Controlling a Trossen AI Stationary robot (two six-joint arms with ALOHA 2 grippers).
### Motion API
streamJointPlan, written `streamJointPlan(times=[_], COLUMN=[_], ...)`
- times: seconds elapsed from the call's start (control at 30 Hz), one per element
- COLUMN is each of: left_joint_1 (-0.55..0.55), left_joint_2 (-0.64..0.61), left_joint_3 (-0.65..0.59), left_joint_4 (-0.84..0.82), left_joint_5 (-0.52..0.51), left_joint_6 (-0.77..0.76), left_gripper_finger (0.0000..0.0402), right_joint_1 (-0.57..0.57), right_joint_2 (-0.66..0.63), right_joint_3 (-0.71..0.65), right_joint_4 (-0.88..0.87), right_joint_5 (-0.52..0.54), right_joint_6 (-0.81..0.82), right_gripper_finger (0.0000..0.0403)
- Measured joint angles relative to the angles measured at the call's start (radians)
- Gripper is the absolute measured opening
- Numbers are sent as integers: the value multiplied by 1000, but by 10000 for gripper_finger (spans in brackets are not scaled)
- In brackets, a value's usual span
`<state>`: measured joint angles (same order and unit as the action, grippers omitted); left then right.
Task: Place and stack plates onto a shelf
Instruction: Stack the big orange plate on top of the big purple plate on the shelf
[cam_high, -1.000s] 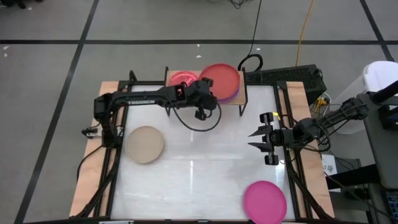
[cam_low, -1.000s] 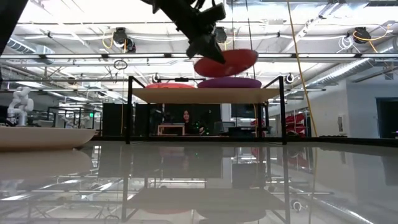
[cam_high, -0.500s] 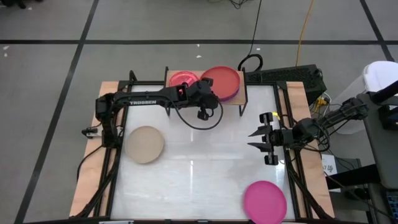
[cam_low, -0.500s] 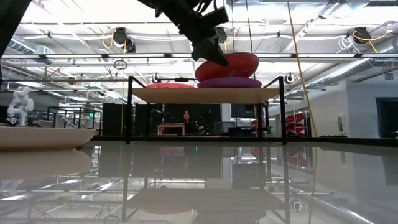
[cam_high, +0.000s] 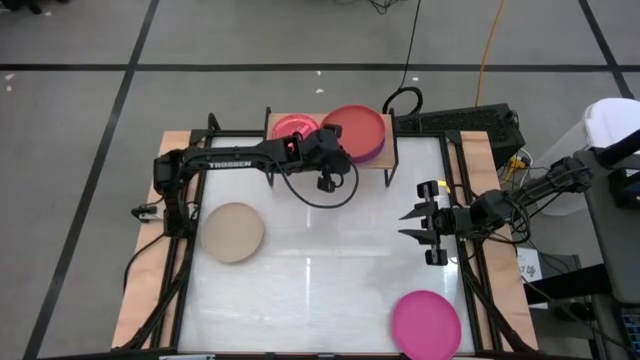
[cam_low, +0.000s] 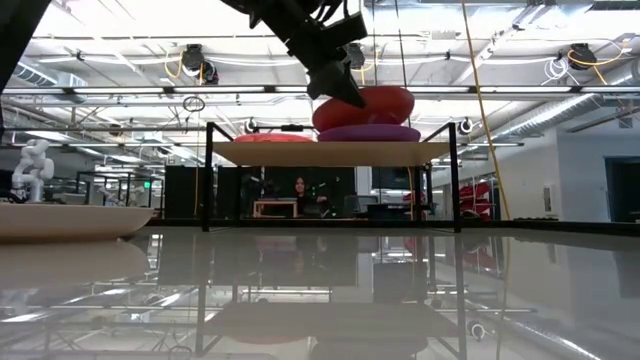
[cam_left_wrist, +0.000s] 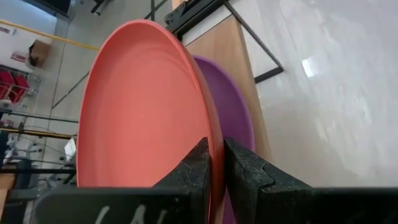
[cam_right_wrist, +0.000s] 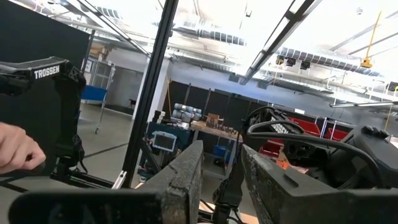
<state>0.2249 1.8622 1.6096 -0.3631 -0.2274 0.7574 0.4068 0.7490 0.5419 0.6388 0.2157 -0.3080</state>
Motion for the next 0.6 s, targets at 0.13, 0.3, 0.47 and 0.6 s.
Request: streamJointPlan(times=[0.13, 0.3, 0.47, 0.6], left_joint_1=[0, 0, 0, -1], left_joint_2=[0, 0, 0, 0], left_joint_3=[0, 0, 0, 0], left_joint_4=[0, 2, 13, 19], left_joint_5=[-3, -5, -16, -19], left_joint_6=[0, -1, -20, -28], left_gripper_finger=[43, 65, 112, 138], right_joint_1=[0, 0, 0, 0], right_joint_2=[0, 0, 0, 0], right_joint_3=[0, 0, 0, 0], right_joint_4=[0, 0, 0, 0], right_joint_5=[0, 0, 0, 0], right_joint_6=[0, 0, 0, 0], right_gripper_finger=[93, 93, 93, 93])
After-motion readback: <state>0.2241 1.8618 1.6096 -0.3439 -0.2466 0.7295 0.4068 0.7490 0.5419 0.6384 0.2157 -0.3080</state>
